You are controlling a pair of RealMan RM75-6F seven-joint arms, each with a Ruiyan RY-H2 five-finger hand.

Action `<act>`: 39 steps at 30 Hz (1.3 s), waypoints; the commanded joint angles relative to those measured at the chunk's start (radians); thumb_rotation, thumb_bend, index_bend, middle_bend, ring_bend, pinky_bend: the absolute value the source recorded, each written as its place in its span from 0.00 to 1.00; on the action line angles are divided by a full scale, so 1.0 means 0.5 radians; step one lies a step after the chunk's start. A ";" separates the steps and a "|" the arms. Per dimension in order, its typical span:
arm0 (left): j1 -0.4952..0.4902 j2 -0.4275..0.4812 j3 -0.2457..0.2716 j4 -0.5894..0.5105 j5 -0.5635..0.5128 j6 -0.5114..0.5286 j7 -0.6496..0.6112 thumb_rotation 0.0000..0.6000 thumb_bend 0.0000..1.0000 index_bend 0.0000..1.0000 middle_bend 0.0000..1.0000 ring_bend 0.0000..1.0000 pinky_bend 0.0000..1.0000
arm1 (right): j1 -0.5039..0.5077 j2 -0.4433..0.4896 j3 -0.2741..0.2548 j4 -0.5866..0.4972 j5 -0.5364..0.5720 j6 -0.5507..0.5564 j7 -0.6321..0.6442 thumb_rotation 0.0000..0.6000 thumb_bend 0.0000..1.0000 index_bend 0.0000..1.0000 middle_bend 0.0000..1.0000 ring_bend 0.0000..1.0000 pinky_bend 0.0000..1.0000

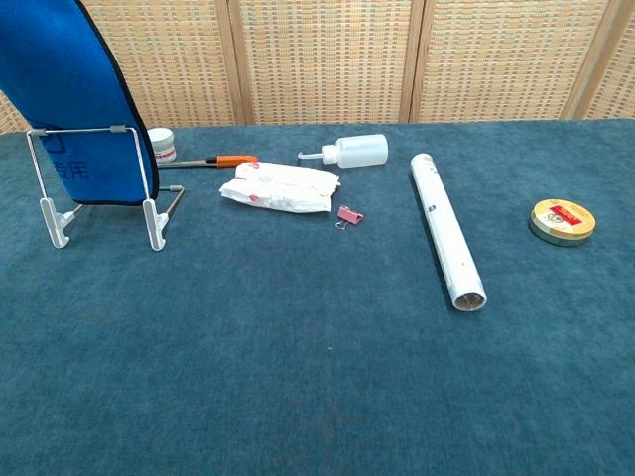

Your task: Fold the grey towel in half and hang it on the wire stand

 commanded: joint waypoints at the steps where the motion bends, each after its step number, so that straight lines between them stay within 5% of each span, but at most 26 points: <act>1: 0.059 0.014 0.056 -0.002 0.085 0.081 -0.059 1.00 0.58 0.85 0.00 0.00 0.00 | -0.005 0.002 -0.005 -0.004 -0.012 0.008 -0.002 1.00 0.00 0.00 0.00 0.00 0.00; 11: 0.149 -0.015 0.186 0.044 0.266 0.221 -0.051 1.00 0.58 0.85 0.00 0.00 0.00 | -0.025 0.005 -0.025 -0.013 -0.065 0.046 -0.009 1.00 0.00 0.00 0.00 0.00 0.00; 26: 0.209 -0.253 0.343 0.164 0.362 0.273 0.340 1.00 0.58 0.77 0.00 0.00 0.00 | -0.047 0.020 -0.050 -0.026 -0.121 0.076 -0.007 1.00 0.00 0.00 0.00 0.00 0.00; 28: 0.212 -0.276 0.354 0.176 0.360 0.265 0.374 1.00 0.57 0.64 0.00 0.00 0.00 | -0.049 0.023 -0.052 -0.029 -0.120 0.073 -0.006 1.00 0.00 0.00 0.00 0.00 0.00; 32: 0.221 -0.328 0.363 0.210 0.346 0.272 0.449 1.00 0.43 0.03 0.00 0.00 0.00 | -0.050 0.028 -0.056 -0.033 -0.123 0.071 -0.008 1.00 0.00 0.00 0.00 0.00 0.00; 39: 0.246 -0.388 0.376 0.245 0.384 0.362 0.342 1.00 0.21 0.00 0.00 0.00 0.00 | -0.056 0.033 -0.060 -0.036 -0.132 0.078 -0.002 1.00 0.00 0.00 0.00 0.00 0.00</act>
